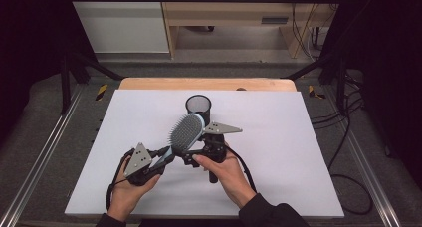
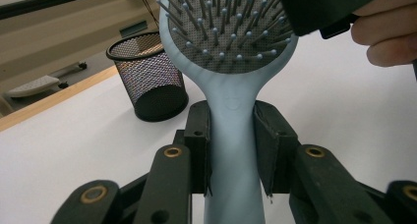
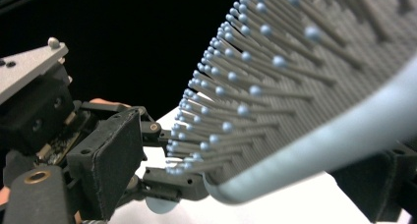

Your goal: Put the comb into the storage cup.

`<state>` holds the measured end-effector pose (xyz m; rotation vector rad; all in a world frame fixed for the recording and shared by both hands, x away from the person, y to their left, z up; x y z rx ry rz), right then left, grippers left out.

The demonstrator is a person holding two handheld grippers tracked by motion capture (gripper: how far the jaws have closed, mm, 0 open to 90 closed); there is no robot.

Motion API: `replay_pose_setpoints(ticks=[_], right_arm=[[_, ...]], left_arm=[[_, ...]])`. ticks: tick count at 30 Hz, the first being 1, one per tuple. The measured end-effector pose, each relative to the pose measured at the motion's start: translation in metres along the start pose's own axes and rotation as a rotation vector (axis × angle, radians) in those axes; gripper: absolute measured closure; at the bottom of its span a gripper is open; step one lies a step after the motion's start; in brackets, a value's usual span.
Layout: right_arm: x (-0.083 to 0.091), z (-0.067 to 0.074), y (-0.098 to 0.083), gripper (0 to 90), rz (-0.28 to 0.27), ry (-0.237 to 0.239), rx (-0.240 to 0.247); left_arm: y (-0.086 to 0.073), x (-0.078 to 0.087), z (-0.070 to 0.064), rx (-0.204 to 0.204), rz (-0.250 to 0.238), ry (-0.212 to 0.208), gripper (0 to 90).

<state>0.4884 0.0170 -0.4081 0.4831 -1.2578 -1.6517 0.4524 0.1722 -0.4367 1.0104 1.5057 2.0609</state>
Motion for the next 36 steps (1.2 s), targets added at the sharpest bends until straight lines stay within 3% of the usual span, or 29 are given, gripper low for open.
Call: replay_pose_setpoints(ticks=[7, 10, 16, 25, 36], right_arm=[[-0.004, 0.004, 0.006, 15.9, 0.008, -0.004, -0.001], [-0.005, 0.005, 0.009, 21.8, 0.008, -0.003, 0.001], [-0.004, 0.004, 0.014, 32.7, -0.007, -0.002, -0.038], [-0.005, 0.005, 0.016, 45.2, -0.012, 0.022, -0.109], [-0.01, 0.013, 0.02, 51.0, -0.019, 0.004, -0.081]], left_arm=[[0.001, 0.001, 0.0, -0.016, -0.01, 0.01, 69.6], [0.001, 0.002, 0.0, -0.02, -0.015, 0.01, 69.6], [0.001, 0.004, 0.001, -0.021, -0.033, 0.017, 69.6], [-0.004, 0.001, 0.004, -0.016, -0.019, 0.024, 69.6], [-0.008, 0.0, 0.008, 0.016, -0.049, 0.037, 69.4]])
Point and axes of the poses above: each handheld gripper's, and its own axes: x roughly backward along the jaws, y roughly out of its top, z roughly to its left, the point moved 5 cm from there along -x, roughly forward along the jaws, and after that the axes turned 1 degree about -z, right-handed, at the moved point
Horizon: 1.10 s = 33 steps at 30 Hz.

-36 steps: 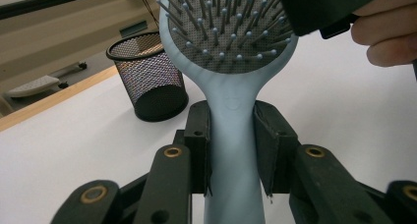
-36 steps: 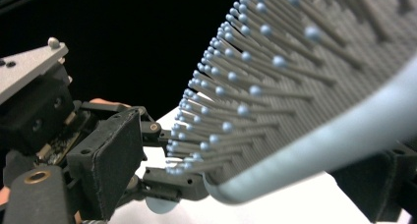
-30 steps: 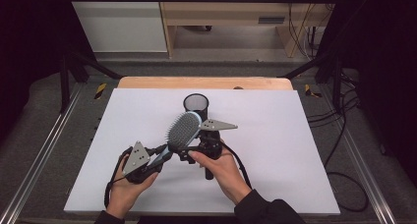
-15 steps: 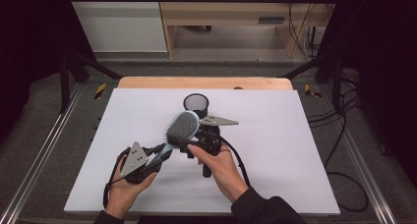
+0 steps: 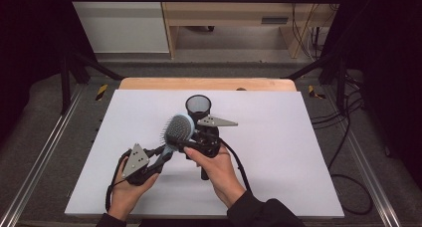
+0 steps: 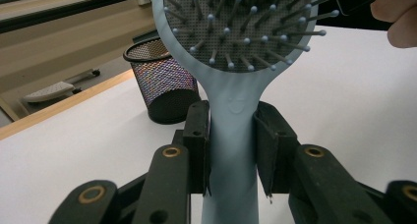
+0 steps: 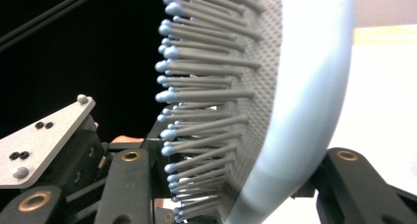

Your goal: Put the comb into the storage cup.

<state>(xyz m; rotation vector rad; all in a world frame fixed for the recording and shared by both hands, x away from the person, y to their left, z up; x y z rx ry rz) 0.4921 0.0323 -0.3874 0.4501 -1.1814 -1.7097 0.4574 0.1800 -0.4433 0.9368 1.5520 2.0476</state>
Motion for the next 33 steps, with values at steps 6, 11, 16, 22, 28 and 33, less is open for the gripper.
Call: replay_pose_setpoints(ticks=[6, 11, 16, 22, 28, 33], right_arm=[[-0.001, 0.004, 0.004, 52.4, 0.007, -0.003, 0.029], [0.0, -0.003, 0.011, 52.6, 0.0, -0.029, 0.037], [0.006, -0.017, 0.021, 52.6, -0.008, -0.088, 0.059], [0.013, -0.033, 0.033, 52.5, -0.021, -0.128, 0.046], [0.013, -0.04, 0.05, 52.3, -0.038, -0.151, 0.039], [0.01, -0.042, 0.07, 52.2, -0.06, -0.153, 0.03]], left_arm=[[-0.001, 0.002, 0.004, 0.052, -0.043, -0.008, 66.3], [-0.005, 0.006, 0.011, 0.079, -0.059, 0.02, 51.5], [-0.011, 0.016, 0.019, 0.093, -0.056, 0.067, 37.5], [-0.019, 0.034, 0.025, 0.136, -0.049, 0.148, 14.8], [-0.022, 0.034, 0.032, 0.197, -0.046, 0.181, 6.2], [-0.023, 0.035, 0.036, 0.217, -0.05, 0.194, 5.2]])
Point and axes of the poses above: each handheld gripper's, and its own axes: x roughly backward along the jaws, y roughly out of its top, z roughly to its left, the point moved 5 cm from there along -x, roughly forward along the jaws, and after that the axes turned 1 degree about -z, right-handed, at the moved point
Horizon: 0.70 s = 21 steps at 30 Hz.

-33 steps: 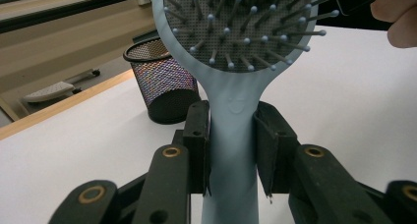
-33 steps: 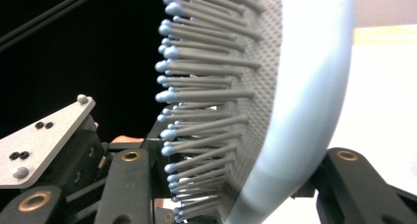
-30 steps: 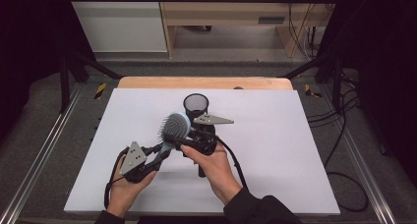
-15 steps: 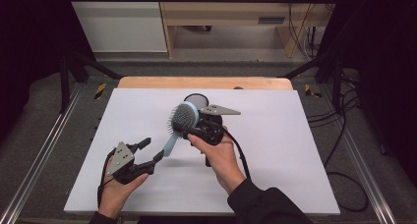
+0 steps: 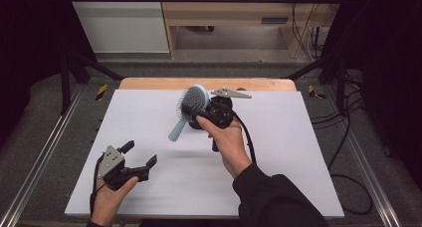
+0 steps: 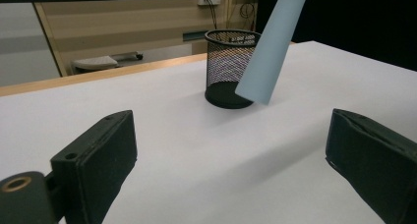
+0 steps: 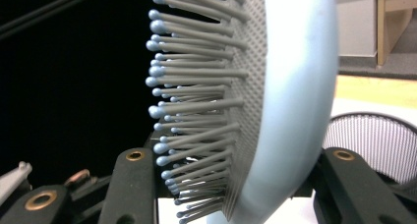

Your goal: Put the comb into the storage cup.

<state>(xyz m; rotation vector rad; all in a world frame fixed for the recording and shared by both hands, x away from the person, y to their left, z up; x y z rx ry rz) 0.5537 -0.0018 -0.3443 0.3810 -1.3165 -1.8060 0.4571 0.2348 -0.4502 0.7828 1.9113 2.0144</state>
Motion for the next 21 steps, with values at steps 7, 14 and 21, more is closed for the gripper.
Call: replay_pose_setpoints(ticks=[7, 14, 21], right_arm=[[-0.008, 0.002, 0.023, 52.1, -0.011, -0.015, 0.03], [-0.014, 0.0, 0.037, 52.0, -0.007, -0.035, 0.053], [-0.019, -0.004, 0.043, 51.9, -0.01, -0.04, 0.048]], left_arm=[[0.001, 0.001, 0.003, 0.013, -0.011, 0.007, 5.3], [0.001, 0.001, 0.004, 0.011, -0.007, 0.01, 5.3], [0.001, 0.0, 0.005, 0.005, -0.003, 0.017, 5.3]])
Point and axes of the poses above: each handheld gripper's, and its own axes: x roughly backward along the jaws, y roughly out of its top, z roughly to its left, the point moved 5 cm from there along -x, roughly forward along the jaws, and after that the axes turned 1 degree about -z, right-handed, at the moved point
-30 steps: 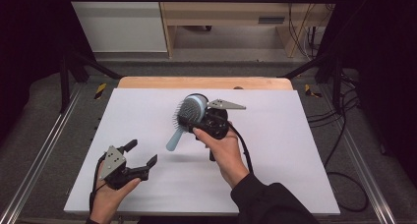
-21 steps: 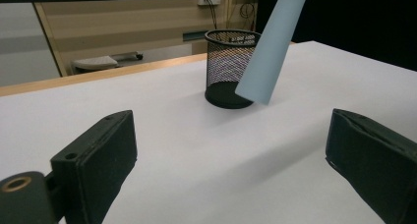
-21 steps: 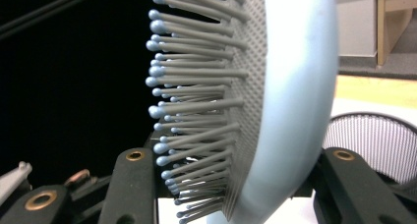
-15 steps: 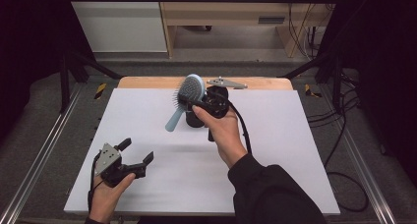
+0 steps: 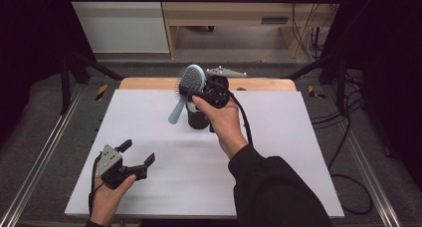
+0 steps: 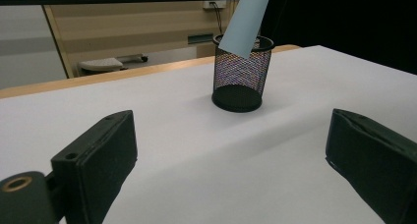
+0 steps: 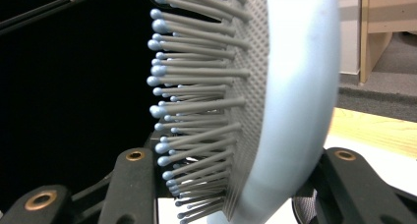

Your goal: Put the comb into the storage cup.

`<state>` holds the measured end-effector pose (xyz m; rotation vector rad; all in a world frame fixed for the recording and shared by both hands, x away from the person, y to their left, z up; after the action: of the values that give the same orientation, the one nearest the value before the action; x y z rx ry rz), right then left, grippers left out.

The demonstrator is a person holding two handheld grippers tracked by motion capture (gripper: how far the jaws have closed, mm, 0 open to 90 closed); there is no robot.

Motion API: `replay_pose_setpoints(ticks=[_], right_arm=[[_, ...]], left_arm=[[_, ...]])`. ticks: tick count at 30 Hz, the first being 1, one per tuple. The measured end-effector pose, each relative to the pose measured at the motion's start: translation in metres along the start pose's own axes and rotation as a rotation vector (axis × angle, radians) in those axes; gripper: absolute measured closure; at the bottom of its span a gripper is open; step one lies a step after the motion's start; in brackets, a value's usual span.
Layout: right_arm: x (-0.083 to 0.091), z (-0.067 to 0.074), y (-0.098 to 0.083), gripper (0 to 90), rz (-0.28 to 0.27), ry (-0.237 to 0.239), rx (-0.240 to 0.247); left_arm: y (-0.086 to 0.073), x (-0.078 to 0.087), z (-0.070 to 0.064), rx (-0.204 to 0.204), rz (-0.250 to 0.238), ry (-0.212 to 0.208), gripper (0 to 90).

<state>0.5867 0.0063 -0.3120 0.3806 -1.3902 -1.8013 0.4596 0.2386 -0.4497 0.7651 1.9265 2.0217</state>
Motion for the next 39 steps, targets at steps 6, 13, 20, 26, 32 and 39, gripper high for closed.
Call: replay_pose_setpoints(ticks=[6, 13, 20, 26, 32, 39], right_arm=[[-0.003, -0.004, 0.004, 51.8, -0.017, -0.005, -0.005], [-0.005, -0.013, 0.008, 51.7, -0.032, -0.019, -0.018], [-0.007, -0.02, 0.013, 51.6, -0.067, -0.016, -0.03], [-0.007, -0.025, 0.016, 51.5, -0.083, -0.037, -0.037], [-0.006, -0.031, 0.018, 51.4, -0.089, -0.056, -0.044], [-0.006, -0.037, 0.019, 51.4, -0.105, -0.068, -0.052]], left_arm=[[0.0, 0.0, 0.0, 0.003, -0.001, 0.001, 5.3], [0.0, 0.0, 0.0, 0.0, -0.002, 0.002, 5.4], [0.0, -0.001, 0.0, -0.001, 0.0, 0.004, 5.4], [0.0, -0.001, 0.0, -0.004, -0.003, 0.005, 5.4], [0.001, 0.0, 0.001, -0.001, -0.005, 0.005, 5.4], [0.0, -0.001, 0.0, -0.003, -0.004, 0.005, 5.5]])
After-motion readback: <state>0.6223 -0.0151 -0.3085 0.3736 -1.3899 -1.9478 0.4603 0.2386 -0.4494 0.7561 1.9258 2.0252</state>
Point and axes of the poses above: each handheld gripper's, and its own axes: x roughly backward along the jaws, y roughly out of its top, z roughly to its left, the point moved 5 cm from there along -x, roughly forward along the jaws, and after that the axes turned 1 degree about -z, right-handed, at the moved point
